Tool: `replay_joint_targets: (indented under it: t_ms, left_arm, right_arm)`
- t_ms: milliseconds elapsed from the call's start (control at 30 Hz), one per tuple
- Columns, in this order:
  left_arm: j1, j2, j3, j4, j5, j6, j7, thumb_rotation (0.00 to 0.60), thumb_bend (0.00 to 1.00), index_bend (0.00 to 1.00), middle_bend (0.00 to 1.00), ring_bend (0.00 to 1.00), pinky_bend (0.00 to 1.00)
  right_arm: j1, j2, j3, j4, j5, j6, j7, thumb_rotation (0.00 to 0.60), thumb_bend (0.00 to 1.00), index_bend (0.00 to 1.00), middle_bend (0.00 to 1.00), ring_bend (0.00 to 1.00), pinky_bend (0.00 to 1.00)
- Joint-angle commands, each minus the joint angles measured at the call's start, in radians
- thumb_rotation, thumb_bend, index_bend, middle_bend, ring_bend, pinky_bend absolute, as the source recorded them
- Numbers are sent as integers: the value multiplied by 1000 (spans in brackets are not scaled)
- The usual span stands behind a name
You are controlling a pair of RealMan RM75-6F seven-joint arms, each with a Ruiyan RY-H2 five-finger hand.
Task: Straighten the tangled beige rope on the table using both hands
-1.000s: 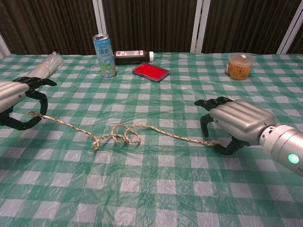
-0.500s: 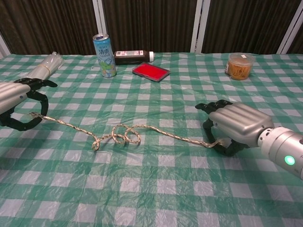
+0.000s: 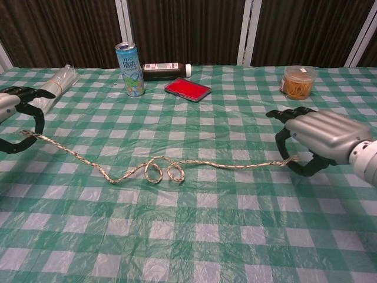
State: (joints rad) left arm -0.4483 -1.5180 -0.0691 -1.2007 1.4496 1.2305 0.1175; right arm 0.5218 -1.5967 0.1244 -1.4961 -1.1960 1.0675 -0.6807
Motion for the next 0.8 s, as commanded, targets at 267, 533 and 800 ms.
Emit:
replay_joint_targets:
  t_ms: [267,533,800]
  left_arm:
    - [36,42,-10,46,-38,11,-39,600,463,640,72,0,51]
    - [60,50,-14,105,-66,1,-84,600,462,640,72,0,50]
    - [68,39,-8,142,-67,-12,-116,600,462,641,72,0,50]
  right_arm:
    - [-60,179,10,-15,-15,46,191,600,579,780,103,0,0]
    - [-104,265,-6,33,-22,63,300,600,579,780,103,0,0]
    - [-130,287,-17,108,-4,38,388,600,579,780,103,0,0]
